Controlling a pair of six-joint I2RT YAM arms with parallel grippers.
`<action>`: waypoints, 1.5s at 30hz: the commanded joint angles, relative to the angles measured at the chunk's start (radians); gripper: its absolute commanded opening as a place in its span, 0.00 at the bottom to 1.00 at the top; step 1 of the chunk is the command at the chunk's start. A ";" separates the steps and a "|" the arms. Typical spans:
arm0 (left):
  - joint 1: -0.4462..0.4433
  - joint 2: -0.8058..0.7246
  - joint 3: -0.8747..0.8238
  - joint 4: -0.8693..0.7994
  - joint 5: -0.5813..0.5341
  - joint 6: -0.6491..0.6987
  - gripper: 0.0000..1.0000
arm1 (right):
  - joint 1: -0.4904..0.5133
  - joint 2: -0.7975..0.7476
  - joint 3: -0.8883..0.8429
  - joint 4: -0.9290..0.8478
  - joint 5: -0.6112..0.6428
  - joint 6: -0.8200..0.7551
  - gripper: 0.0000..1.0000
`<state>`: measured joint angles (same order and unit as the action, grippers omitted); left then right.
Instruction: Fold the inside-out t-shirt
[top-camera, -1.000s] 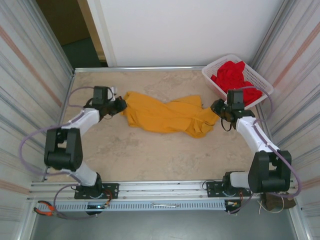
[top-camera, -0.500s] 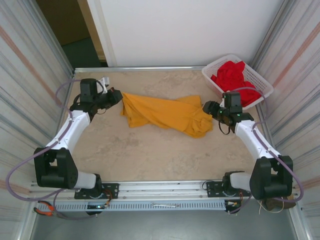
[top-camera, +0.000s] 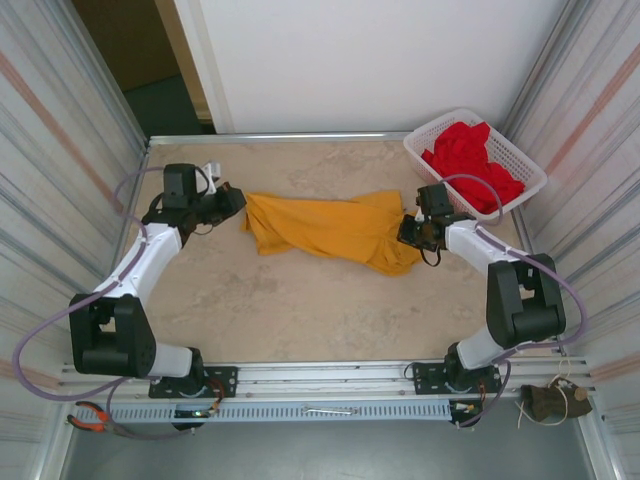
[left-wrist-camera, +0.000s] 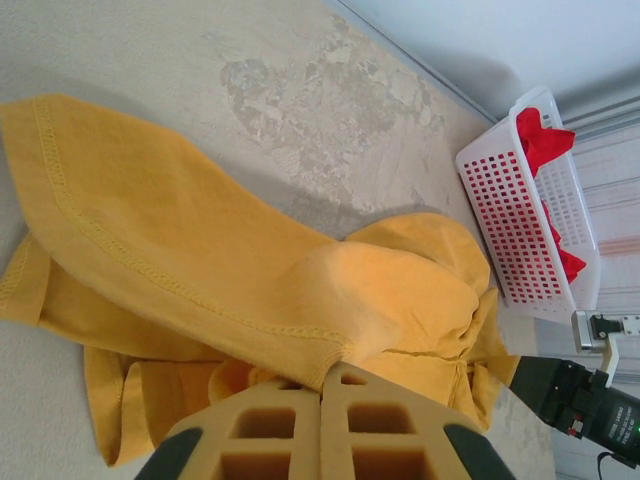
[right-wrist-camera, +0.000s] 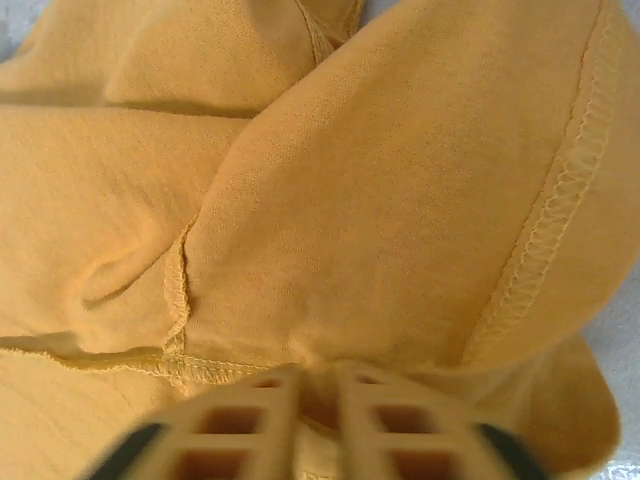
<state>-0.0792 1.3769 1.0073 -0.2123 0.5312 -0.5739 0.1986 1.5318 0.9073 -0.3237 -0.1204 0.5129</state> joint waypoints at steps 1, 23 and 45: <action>0.014 -0.013 -0.001 0.009 0.022 -0.025 0.00 | -0.012 -0.070 0.045 -0.058 0.044 -0.029 0.00; 0.079 -0.067 0.138 -0.088 0.005 -0.027 0.00 | 0.089 -0.153 0.145 -0.119 -0.017 0.011 0.58; 0.186 -0.070 -0.047 -0.104 -0.066 0.025 0.00 | 0.432 0.275 0.305 -0.130 0.150 0.099 0.53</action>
<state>0.0948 1.3338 0.9741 -0.3347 0.4484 -0.5724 0.6243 1.7775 1.1828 -0.4198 -0.0055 0.5900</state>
